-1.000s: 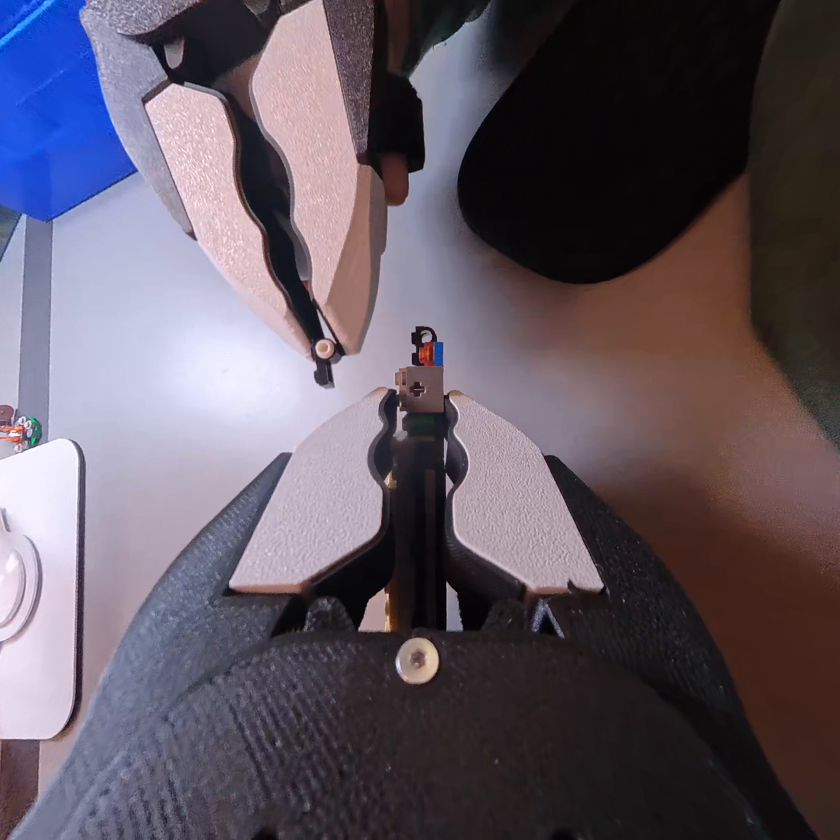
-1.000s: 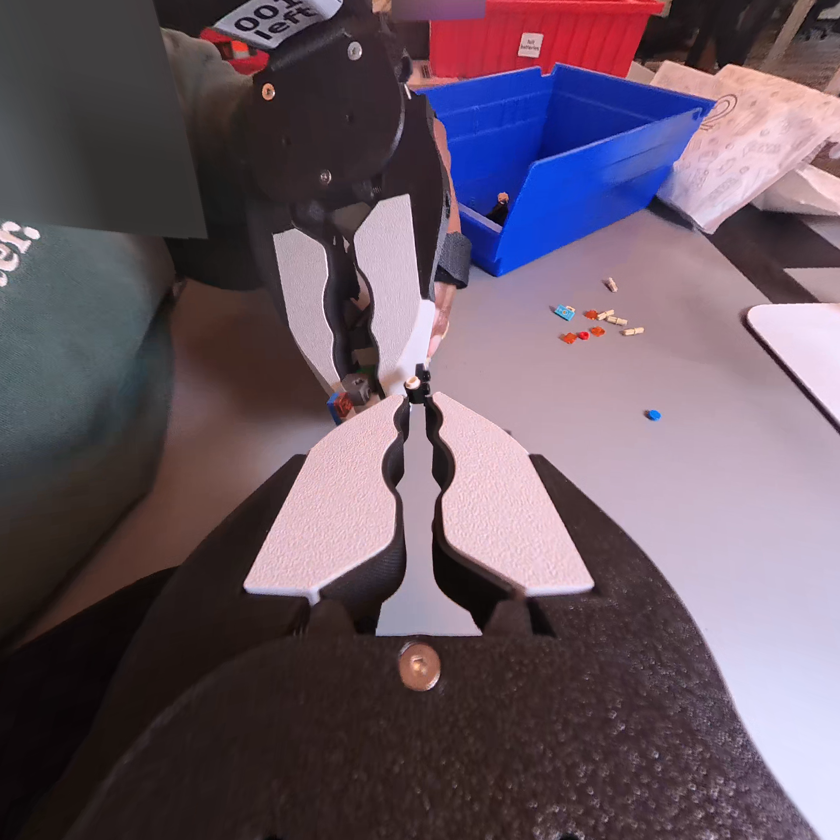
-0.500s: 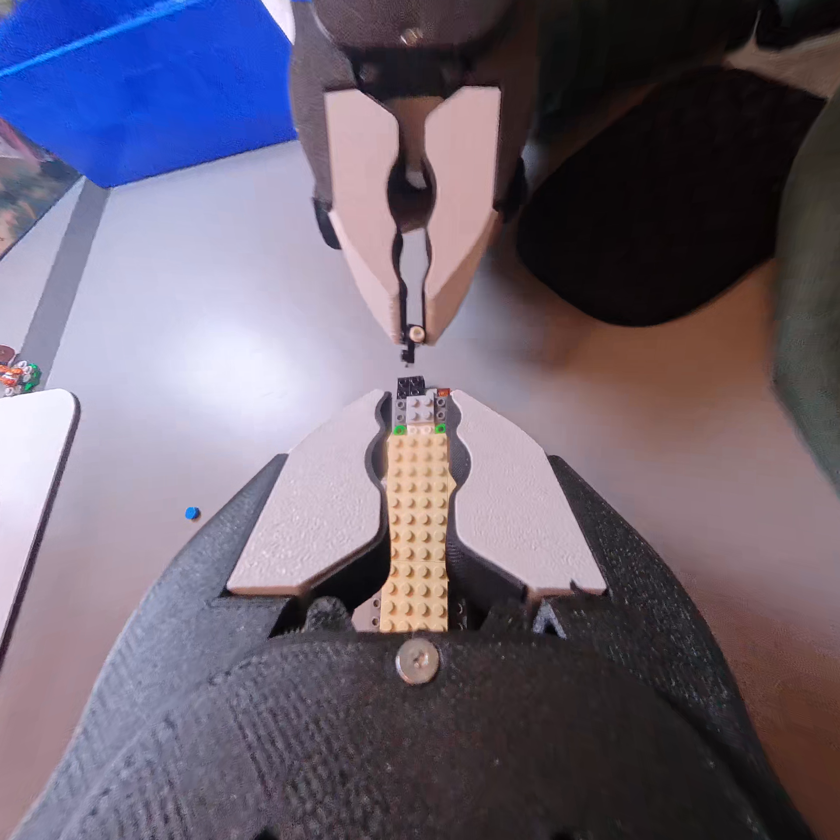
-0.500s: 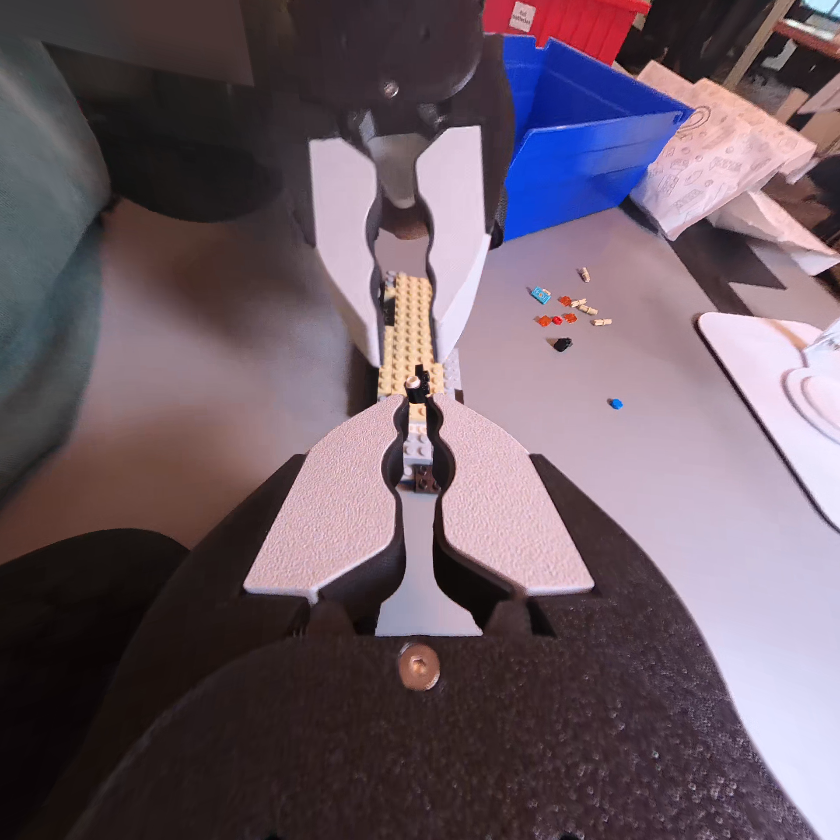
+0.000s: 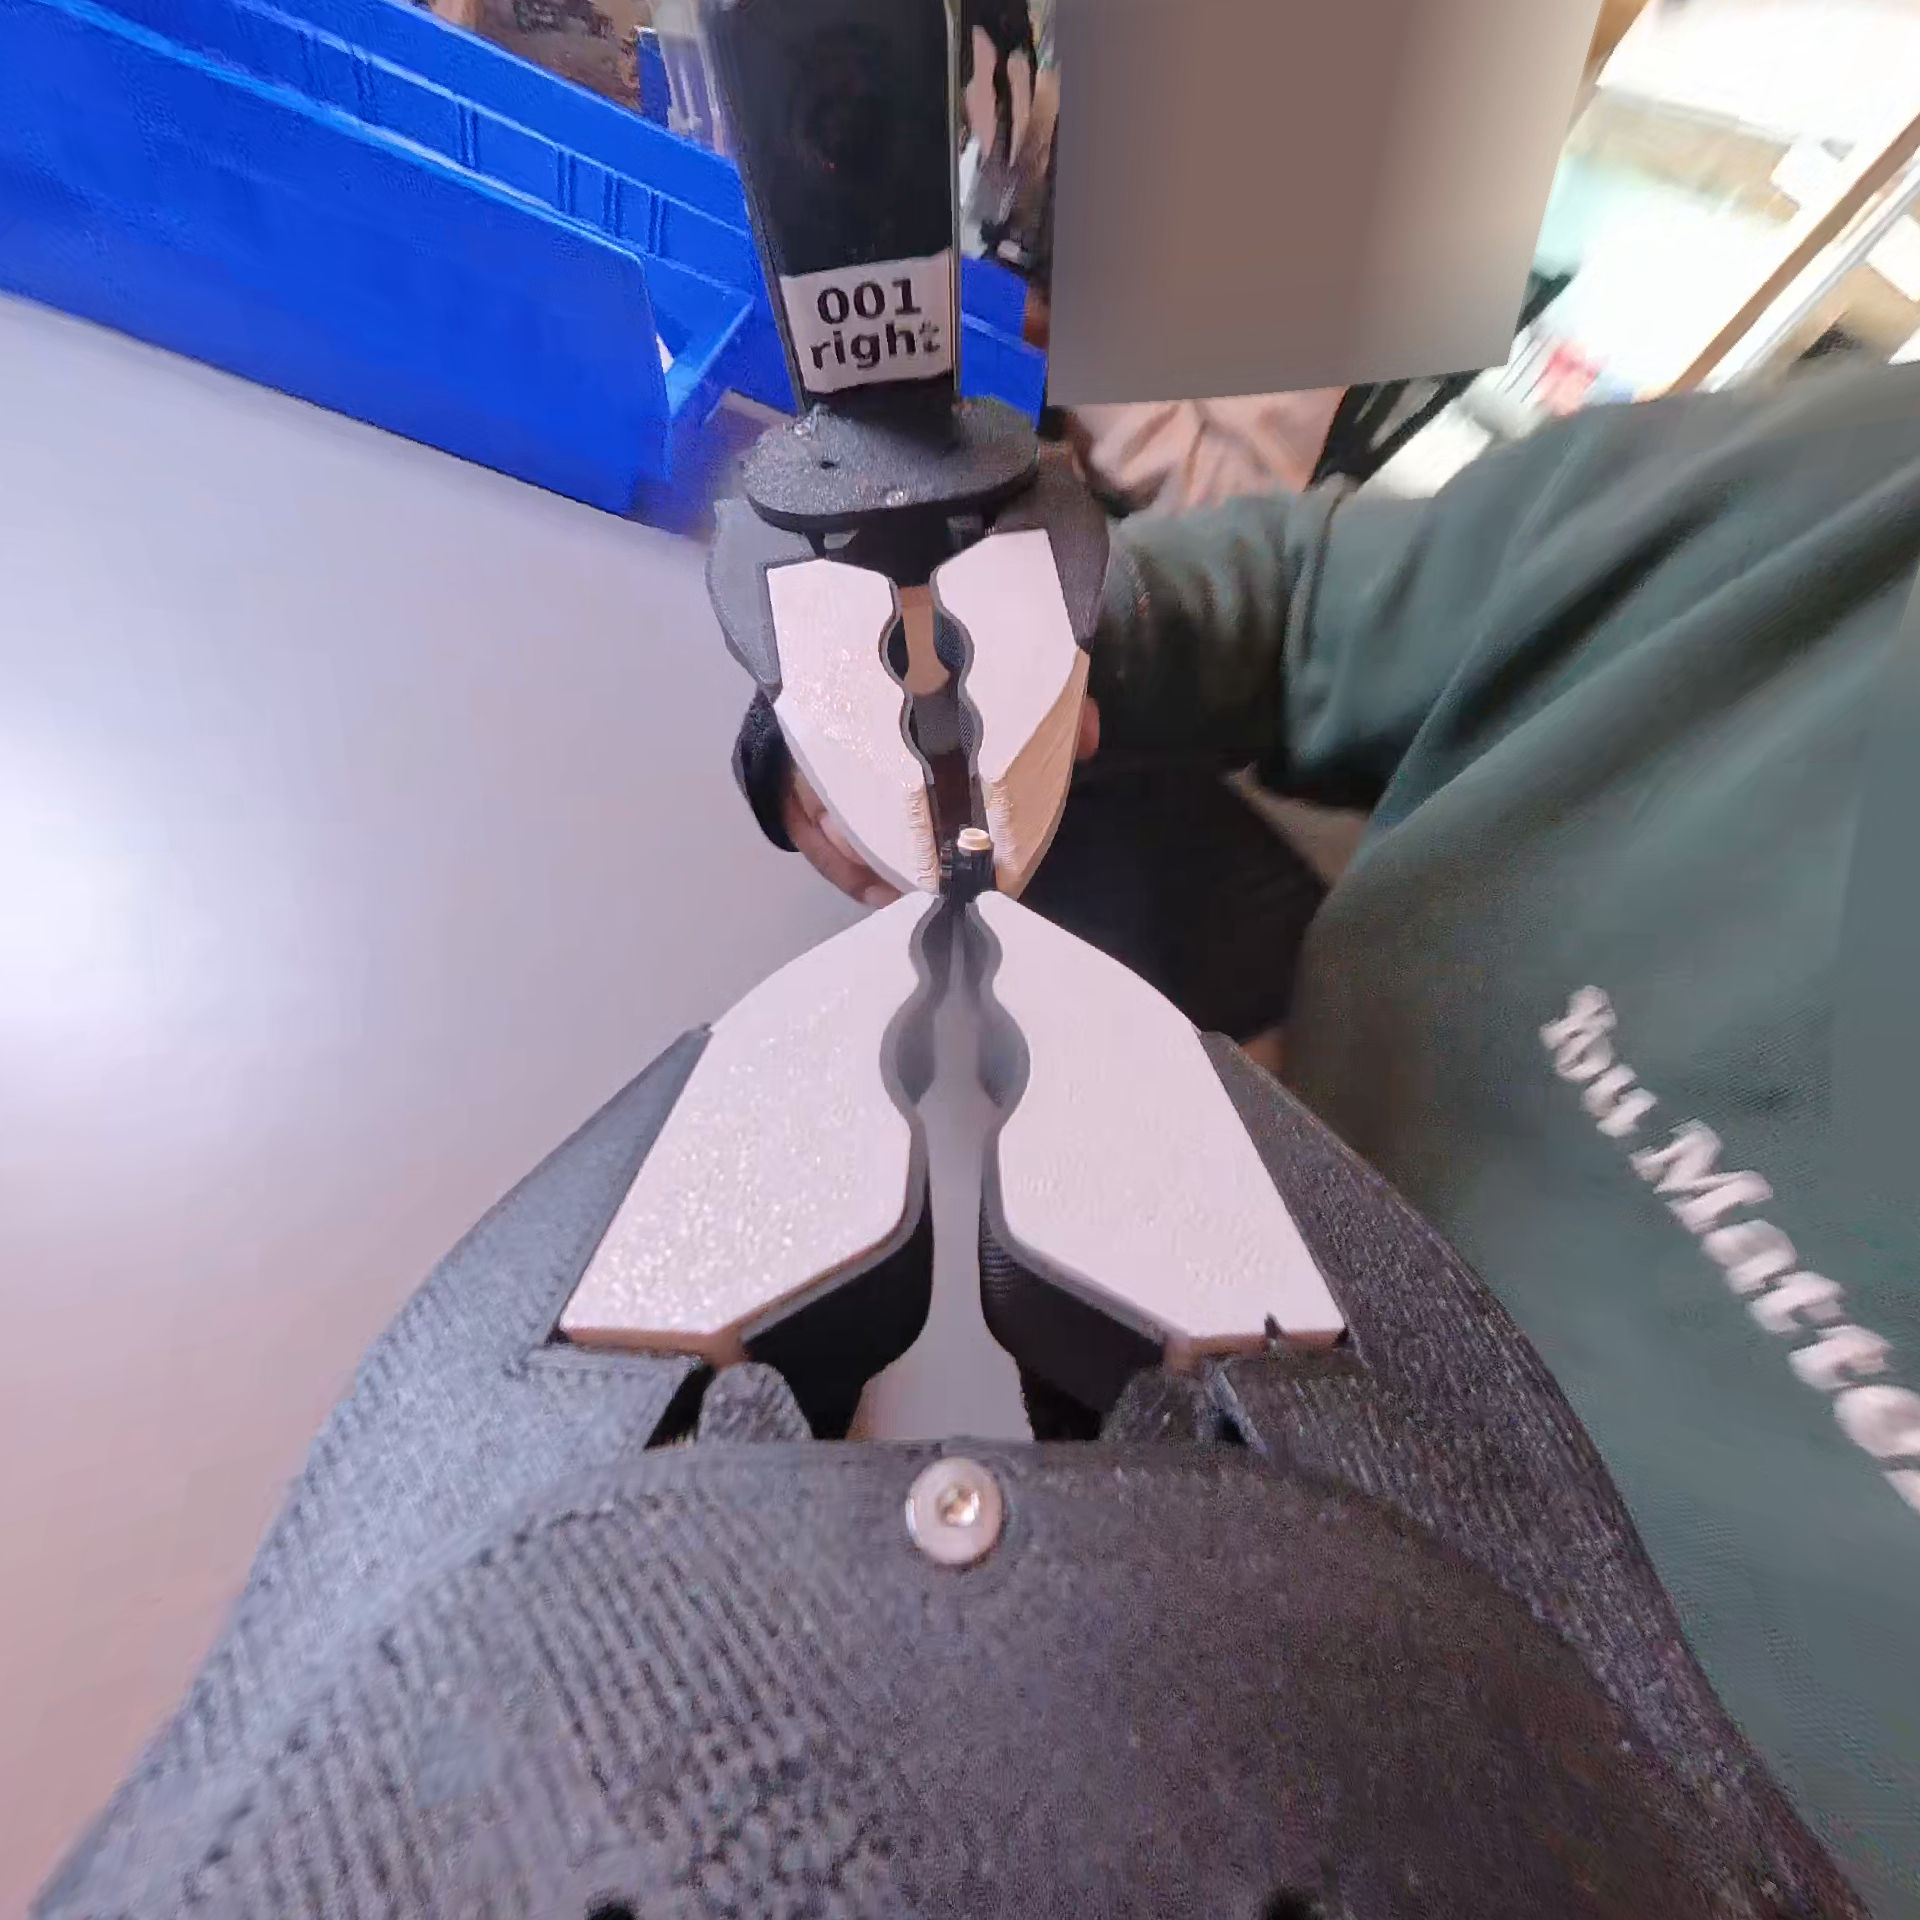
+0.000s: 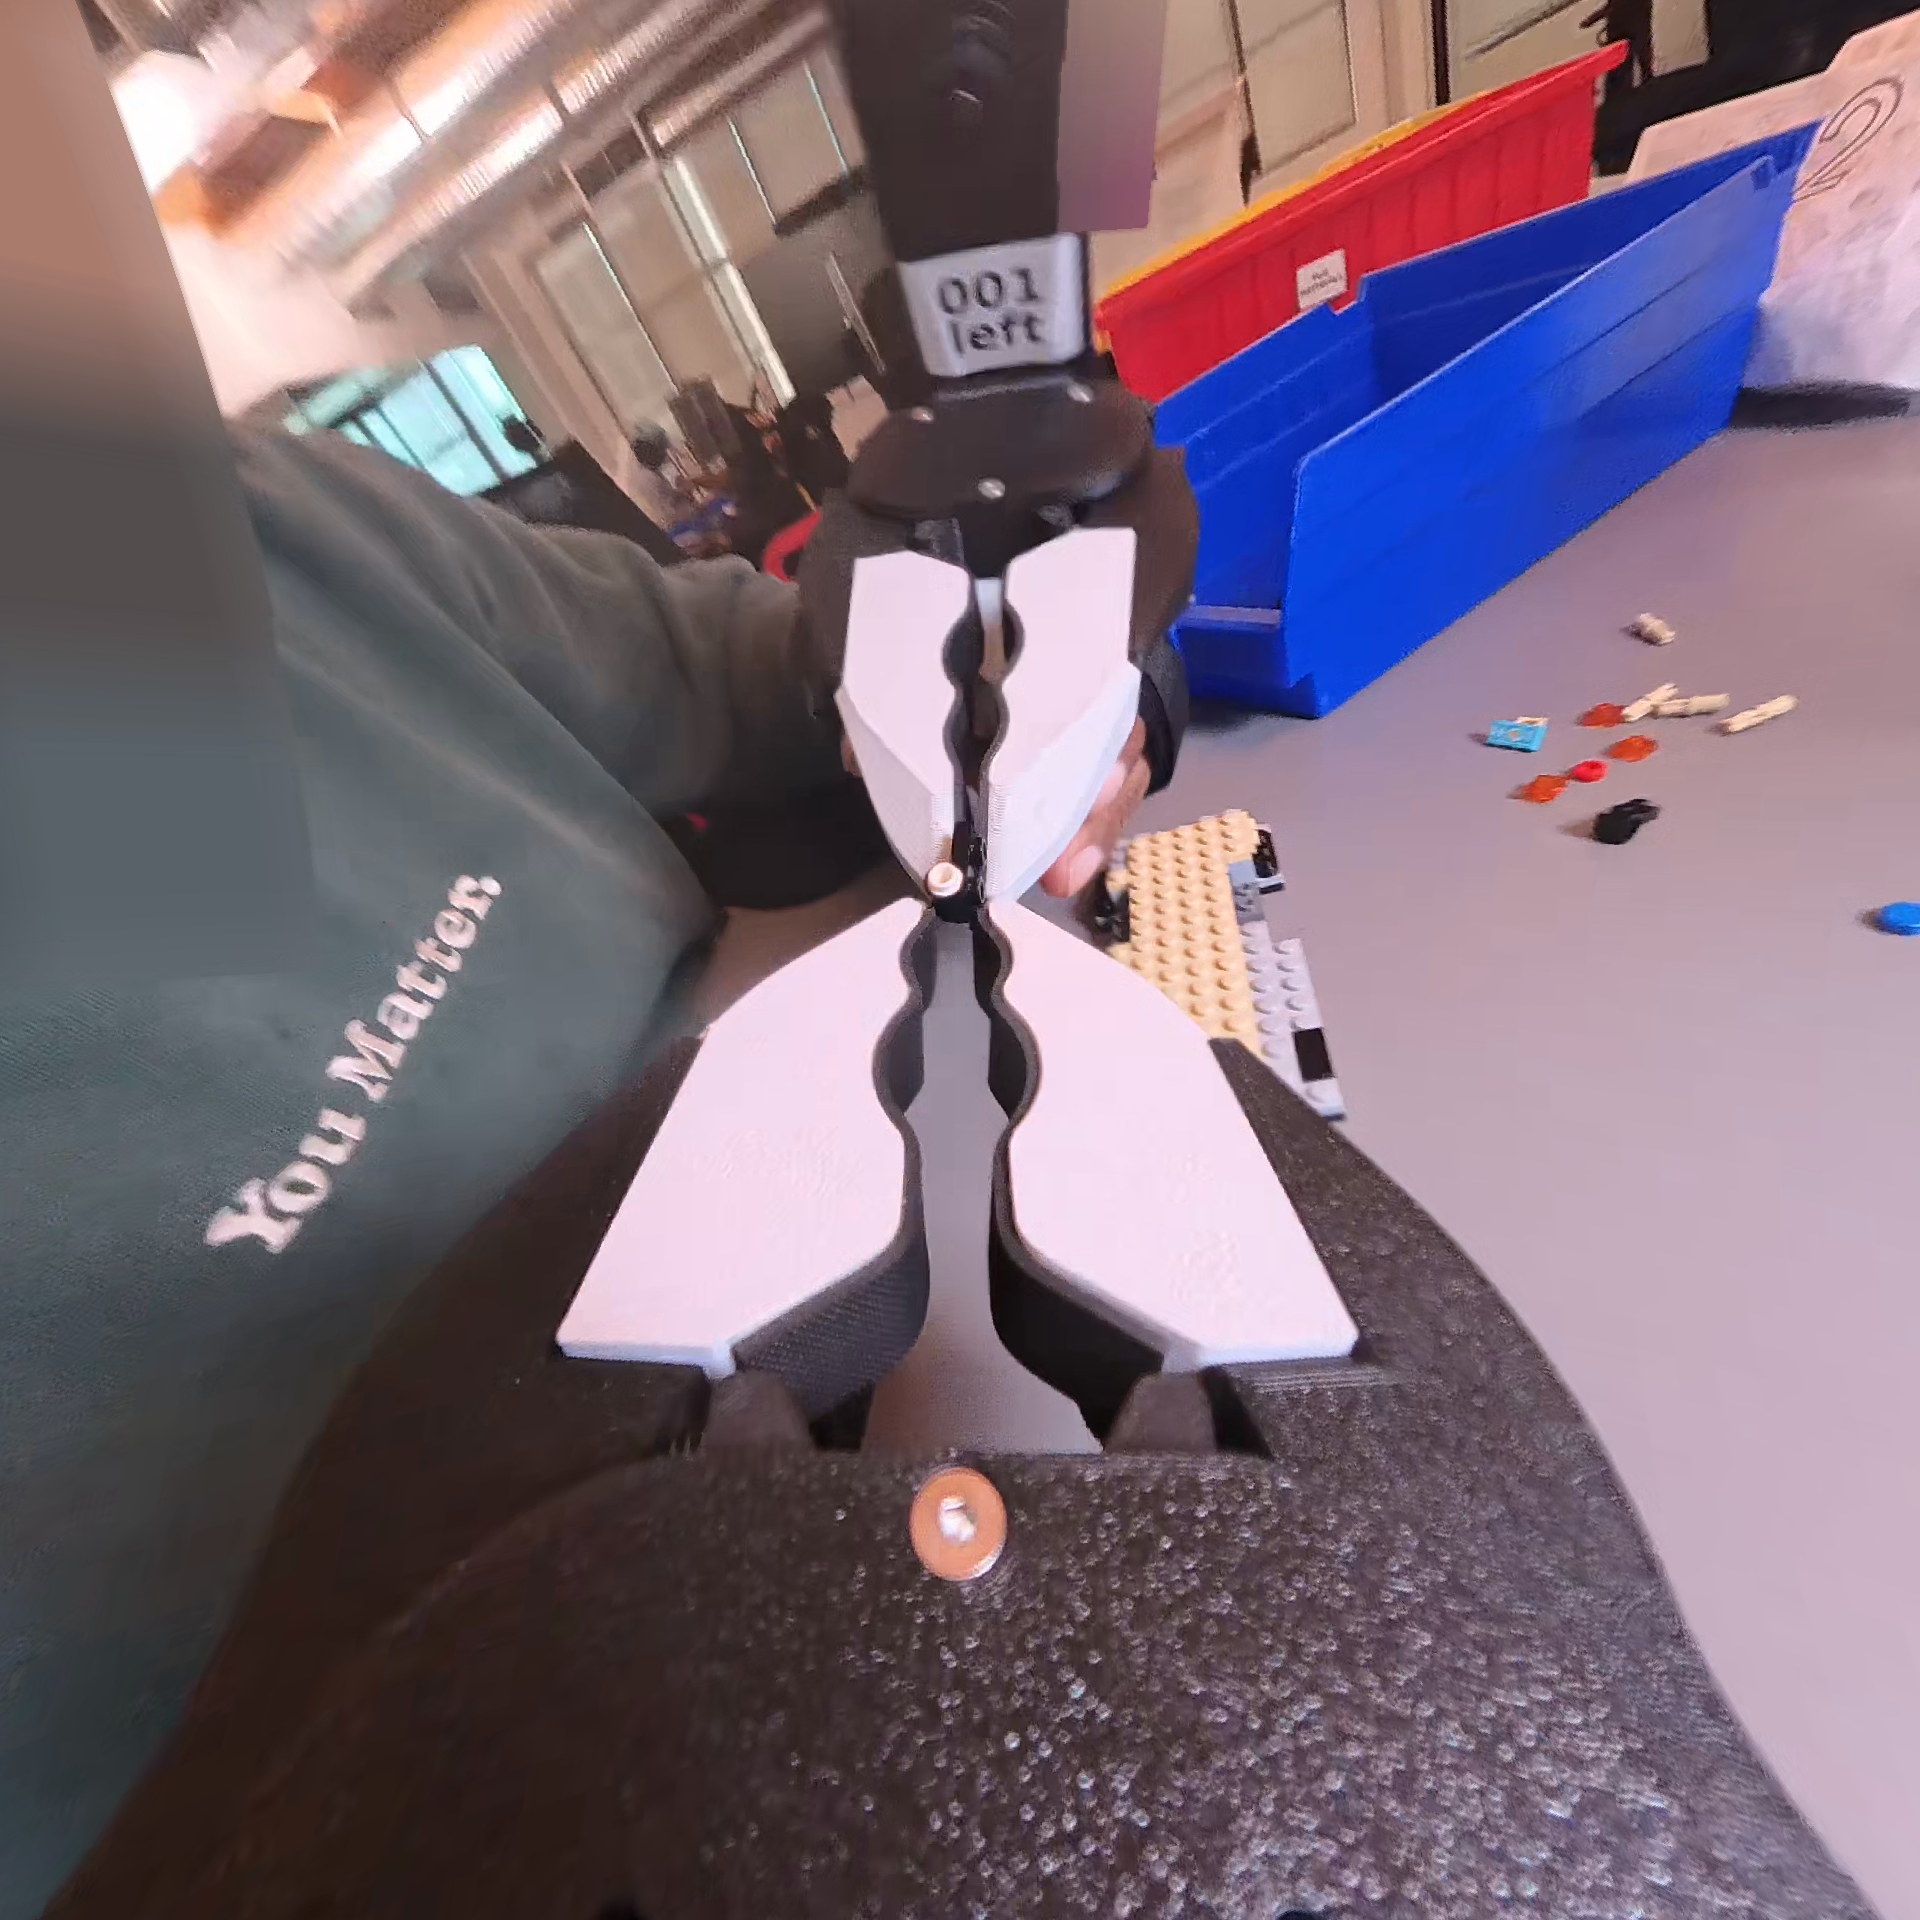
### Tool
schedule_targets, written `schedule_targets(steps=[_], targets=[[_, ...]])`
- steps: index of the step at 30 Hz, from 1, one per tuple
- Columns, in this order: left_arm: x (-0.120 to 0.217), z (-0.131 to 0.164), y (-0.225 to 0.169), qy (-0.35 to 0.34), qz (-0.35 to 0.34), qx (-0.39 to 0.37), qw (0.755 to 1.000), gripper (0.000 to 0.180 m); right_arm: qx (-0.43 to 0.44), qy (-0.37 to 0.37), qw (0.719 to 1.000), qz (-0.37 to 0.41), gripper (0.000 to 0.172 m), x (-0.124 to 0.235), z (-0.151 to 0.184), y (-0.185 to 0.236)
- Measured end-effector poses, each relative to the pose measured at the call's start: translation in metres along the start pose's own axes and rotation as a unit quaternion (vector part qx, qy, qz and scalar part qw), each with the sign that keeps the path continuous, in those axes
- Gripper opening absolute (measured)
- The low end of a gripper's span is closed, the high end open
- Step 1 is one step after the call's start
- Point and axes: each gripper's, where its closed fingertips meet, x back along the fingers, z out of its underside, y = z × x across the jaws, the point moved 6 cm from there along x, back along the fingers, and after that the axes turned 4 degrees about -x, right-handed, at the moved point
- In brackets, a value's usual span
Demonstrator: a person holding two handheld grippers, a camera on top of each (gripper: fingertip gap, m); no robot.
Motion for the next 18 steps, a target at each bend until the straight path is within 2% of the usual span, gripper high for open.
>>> schedule_targets(steps=[3, 6, 9, 11, 14, 18], targets=[[0.003, 0.000, 0.008, -0.046, 0.055, 0.132, 0.989, 0.002, 0.003, -0.010, 1.000, 0.019, 0.006, 0.002, -0.001, -0.005], [0.006, 0.002, 0.015, -0.061, 0.072, 0.187, 0.978, 0.002, 0.098, 0.010, 0.992, 0.084, 0.021, 0.002, -0.001, -0.005], [0.004, 0.005, 0.015, -0.061, 0.083, 0.208, 0.973, 0.002, 0.204, 0.015, 0.968, 0.146, 0.025, 0.000, -0.003, 0.000], [0.002, 0.008, 0.015, -0.052, 0.081, 0.209, 0.973, 0.002, 0.245, 0.013, 0.955, 0.166, 0.025, -0.001, -0.005, 0.004], [0.000, 0.009, 0.015, -0.050, 0.083, 0.211, 0.973, 0.002, 0.273, 0.020, 0.945, 0.180, 0.010, -0.002, -0.004, 0.006], [0.001, 0.008, 0.013, -0.050, 0.079, 0.183, 0.979, 0.003, 0.301, 0.029, 0.934, 0.188, 0.009, -0.003, -0.004, 0.009]])
